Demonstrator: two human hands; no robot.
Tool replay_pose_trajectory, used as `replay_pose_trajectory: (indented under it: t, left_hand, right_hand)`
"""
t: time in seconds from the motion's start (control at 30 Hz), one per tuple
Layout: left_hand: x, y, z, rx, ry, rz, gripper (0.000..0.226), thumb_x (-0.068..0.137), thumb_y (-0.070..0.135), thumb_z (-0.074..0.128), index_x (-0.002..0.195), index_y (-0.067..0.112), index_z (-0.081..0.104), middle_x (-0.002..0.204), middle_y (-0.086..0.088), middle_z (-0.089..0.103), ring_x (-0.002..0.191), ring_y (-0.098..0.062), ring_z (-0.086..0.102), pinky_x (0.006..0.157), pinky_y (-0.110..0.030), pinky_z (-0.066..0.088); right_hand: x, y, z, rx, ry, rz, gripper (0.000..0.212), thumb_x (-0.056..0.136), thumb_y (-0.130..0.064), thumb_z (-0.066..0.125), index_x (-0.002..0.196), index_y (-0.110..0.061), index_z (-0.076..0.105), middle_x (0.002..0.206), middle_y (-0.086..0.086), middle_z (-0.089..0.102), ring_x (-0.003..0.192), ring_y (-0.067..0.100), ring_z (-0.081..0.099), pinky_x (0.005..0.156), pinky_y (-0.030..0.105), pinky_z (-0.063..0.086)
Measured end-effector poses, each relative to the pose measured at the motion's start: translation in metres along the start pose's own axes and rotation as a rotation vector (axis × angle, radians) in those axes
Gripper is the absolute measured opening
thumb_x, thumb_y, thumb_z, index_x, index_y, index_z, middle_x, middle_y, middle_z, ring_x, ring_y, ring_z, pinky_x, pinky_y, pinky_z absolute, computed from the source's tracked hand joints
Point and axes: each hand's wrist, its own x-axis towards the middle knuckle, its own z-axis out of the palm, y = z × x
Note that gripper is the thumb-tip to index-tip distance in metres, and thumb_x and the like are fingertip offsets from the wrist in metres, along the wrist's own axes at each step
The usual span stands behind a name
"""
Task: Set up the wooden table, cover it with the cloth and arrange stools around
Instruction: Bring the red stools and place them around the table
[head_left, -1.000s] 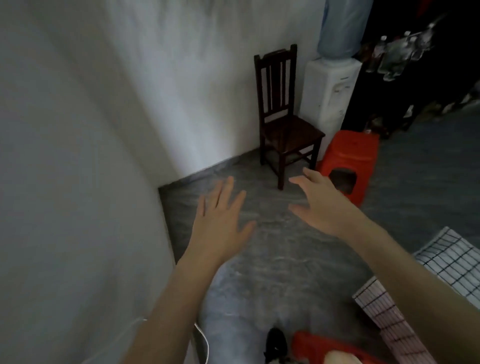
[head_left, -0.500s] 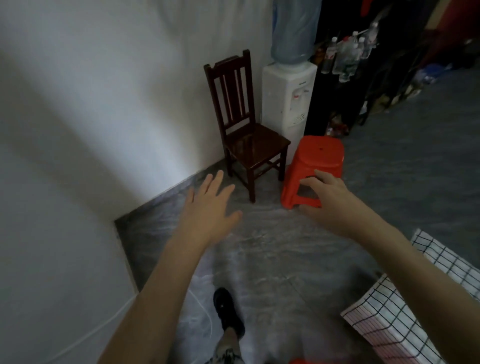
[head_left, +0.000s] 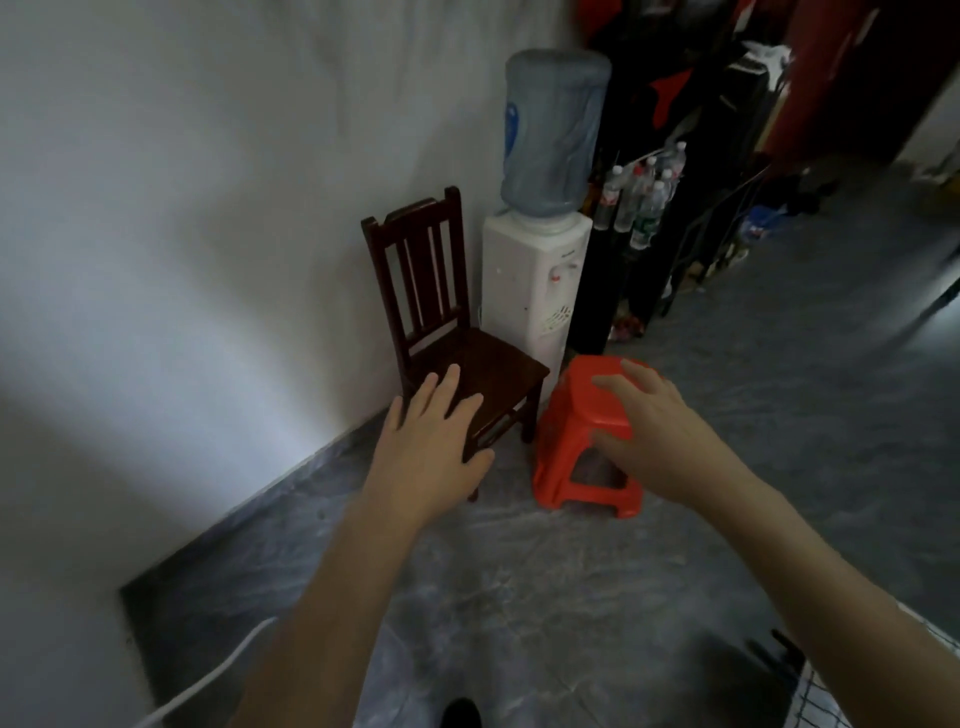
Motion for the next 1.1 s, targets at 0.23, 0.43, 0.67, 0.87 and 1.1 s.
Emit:
replay_pose_trajectory:
  t: [0.23,0.43,0.67,0.87,1.1]
  left_hand:
    - [0.077,-0.015,-0.003,-0.048,-0.014,0.121,0.066,0.096,0.049,0.046,0.154,0.031,0.021,0.163,0.003,-0.01,0.15,-0.018,-0.007,0.121,-0.048,0.005]
    - [0.126,-0.023,0.007,-0.019,-0.077,0.158,0.065,0.096,0.049,0.045,0.154,0.03,0.02,0.163,0.001,-0.01,0.15,-0.019,-0.006,0.121,-0.047,0.004]
    - [0.207,-0.008,0.02,0.012,-0.111,0.211,0.066,0.096,0.048,0.045,0.154,0.031,0.019,0.163,0.003,-0.01,0.15,-0.018,-0.007,0.121,-0.047,0.004]
    - [0.301,0.033,0.051,0.02,-0.134,0.261,0.068,0.094,0.048,0.047,0.153,0.03,0.019,0.164,0.002,-0.006,0.15,-0.019,-0.006,0.121,-0.047,0.004]
    - [0.409,0.079,0.106,0.004,-0.226,0.309,0.073,0.093,0.046,0.049,0.155,0.031,0.013,0.163,0.002,-0.011,0.15,-0.018,-0.009,0.121,-0.045,0.003]
  right_hand:
    - [0.055,-0.003,-0.003,0.031,0.076,0.104,0.061,0.086,-0.032,0.062,0.142,-0.026,0.04,0.157,0.008,0.024,0.141,0.033,0.027,0.11,0.051,0.034]
    - [0.091,0.019,0.006,0.044,0.1,0.186,0.064,0.087,-0.03,0.063,0.146,-0.024,0.039,0.157,0.009,0.025,0.141,0.032,0.027,0.109,0.052,0.036]
    - [0.148,0.071,0.012,0.069,0.115,0.24,0.065,0.085,-0.03,0.065,0.145,-0.022,0.04,0.156,0.011,0.025,0.141,0.033,0.028,0.108,0.052,0.036]
    - [0.2,0.143,0.024,0.117,0.113,0.313,0.064,0.083,-0.029,0.066,0.142,-0.023,0.042,0.153,0.012,0.03,0.138,0.034,0.032,0.106,0.052,0.038]
    - [0.259,0.238,0.039,0.175,0.03,0.453,0.072,0.081,-0.023,0.069,0.146,-0.021,0.038,0.157,0.012,0.025,0.138,0.034,0.032,0.105,0.049,0.041]
